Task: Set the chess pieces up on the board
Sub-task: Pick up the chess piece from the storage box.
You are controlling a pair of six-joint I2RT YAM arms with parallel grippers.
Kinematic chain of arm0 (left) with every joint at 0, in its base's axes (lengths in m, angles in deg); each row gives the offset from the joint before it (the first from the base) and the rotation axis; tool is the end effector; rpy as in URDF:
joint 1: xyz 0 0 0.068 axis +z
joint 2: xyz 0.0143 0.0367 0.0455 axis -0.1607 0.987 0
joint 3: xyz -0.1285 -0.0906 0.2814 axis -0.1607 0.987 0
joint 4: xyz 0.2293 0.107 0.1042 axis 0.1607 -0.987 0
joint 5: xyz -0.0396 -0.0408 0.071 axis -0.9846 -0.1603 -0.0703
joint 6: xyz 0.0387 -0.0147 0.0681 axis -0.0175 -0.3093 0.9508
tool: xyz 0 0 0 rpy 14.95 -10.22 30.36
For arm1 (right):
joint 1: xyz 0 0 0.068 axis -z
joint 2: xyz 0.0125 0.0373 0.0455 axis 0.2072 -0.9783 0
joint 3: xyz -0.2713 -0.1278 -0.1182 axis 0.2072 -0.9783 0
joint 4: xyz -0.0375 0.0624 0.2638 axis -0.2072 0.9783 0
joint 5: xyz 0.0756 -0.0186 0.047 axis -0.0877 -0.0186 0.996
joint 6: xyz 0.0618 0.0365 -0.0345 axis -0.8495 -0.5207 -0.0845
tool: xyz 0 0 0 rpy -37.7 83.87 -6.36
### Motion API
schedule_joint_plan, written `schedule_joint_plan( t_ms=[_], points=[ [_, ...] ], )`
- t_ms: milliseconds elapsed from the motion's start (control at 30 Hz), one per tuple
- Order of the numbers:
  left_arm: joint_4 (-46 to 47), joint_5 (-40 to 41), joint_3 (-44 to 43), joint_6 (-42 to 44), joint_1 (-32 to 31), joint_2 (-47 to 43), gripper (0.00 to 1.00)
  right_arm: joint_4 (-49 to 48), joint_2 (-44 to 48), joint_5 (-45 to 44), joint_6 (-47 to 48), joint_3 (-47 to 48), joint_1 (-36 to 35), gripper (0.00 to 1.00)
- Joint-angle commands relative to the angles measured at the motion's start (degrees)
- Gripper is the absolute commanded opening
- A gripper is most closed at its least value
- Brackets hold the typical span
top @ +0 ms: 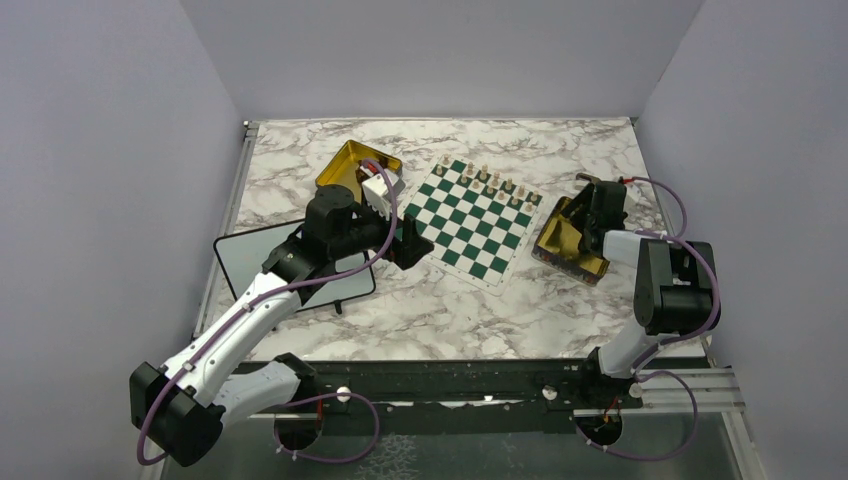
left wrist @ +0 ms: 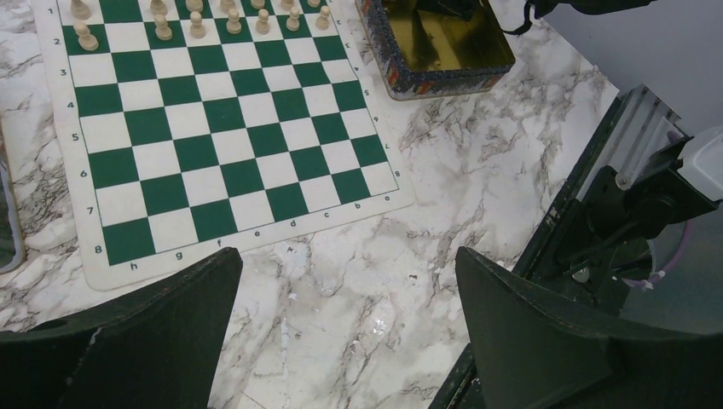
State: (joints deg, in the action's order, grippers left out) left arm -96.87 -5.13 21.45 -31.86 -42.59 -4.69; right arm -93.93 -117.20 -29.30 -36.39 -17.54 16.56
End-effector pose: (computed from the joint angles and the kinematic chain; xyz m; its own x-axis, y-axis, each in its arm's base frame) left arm 0.1932 -0.1588 0.3659 -0.4172 0.0823 -0.9051 0.7499 0.5938 -0.2917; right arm 0.3653 -0.0411 0.1758 -0.3573 0.5865 -0.7269 0.5074 0.7753 0.3762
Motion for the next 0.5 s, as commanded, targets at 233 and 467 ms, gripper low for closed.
schedule_joint_plan(
  t_ms=[233,467],
  points=[
    [1.57,-0.79,0.26,-0.09,0.30,-1.26,0.96,2.37,-0.32,-2.73,3.22,2.73,-1.60,0.64],
    [1.62,-0.90,0.35,-0.17,0.33,-1.31,0.96,5.21,-1.31,-4.94,4.70,5.11,-3.15,0.59]
  ],
)
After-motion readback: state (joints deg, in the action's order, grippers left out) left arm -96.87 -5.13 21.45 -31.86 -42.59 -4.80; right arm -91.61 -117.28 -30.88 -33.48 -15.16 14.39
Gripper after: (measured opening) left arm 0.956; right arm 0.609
